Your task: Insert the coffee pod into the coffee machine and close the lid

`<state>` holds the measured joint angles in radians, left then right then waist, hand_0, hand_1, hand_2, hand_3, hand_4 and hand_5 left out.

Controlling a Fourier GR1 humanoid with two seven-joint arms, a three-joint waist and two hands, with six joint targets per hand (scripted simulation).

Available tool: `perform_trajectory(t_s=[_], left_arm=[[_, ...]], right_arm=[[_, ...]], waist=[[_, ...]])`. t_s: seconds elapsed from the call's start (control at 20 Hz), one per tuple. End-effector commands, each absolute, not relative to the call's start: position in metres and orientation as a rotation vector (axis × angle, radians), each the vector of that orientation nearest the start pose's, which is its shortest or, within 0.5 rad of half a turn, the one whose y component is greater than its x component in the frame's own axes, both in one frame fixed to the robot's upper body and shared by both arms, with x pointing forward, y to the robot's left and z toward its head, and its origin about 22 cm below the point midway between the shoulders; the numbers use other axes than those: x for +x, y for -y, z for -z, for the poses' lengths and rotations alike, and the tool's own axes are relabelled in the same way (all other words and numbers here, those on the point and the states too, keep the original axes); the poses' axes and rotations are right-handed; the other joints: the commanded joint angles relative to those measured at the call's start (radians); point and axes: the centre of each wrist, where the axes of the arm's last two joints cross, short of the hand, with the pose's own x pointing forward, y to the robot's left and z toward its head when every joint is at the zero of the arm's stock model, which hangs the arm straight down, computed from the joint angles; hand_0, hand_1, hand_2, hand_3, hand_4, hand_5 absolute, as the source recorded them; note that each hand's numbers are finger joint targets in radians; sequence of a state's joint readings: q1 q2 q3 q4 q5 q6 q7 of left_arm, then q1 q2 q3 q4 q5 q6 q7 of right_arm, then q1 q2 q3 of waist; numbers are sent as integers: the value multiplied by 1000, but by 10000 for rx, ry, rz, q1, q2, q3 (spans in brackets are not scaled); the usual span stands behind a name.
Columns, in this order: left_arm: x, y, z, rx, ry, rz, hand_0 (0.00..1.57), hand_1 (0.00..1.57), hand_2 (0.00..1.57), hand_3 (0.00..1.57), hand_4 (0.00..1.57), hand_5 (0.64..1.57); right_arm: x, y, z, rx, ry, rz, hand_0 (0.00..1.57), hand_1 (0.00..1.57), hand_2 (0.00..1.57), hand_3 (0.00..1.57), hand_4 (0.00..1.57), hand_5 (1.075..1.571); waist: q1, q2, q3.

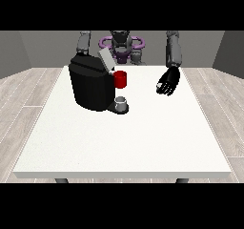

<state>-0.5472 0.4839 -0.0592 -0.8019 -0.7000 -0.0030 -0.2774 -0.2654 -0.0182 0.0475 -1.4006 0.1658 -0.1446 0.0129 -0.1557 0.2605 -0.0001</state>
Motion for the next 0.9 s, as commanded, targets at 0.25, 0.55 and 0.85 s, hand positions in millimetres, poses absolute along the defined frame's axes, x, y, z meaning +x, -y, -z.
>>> perform_trajectory(t_s=[0.25, 0.55, 0.85], left_arm=[[375, -351, -31, 8084, 12031, 12313, 789, 789, 960, 845, 392, 1571], [380, -336, -26, 7682, 12555, 12521, 1036, 1036, 1121, 1006, 395, 1571], [386, -325, -27, 6638, 13930, 11409, 1420, 1420, 1402, 1332, 494, 1571]], right_arm=[[310, 197, -26, -1271, 16446, -1705, 0, 0, 0, 0, 0, 1571], [308, 211, -3, -2409, 16173, -1644, 0, 0, 0, 0, 0, 1571], [298, 207, 10, -2742, 15620, -1755, 0, 0, 0, 0, 0, 1571]], waist=[[-305, 106, -2], [-27, 31, -2], [65, -489, -4]])
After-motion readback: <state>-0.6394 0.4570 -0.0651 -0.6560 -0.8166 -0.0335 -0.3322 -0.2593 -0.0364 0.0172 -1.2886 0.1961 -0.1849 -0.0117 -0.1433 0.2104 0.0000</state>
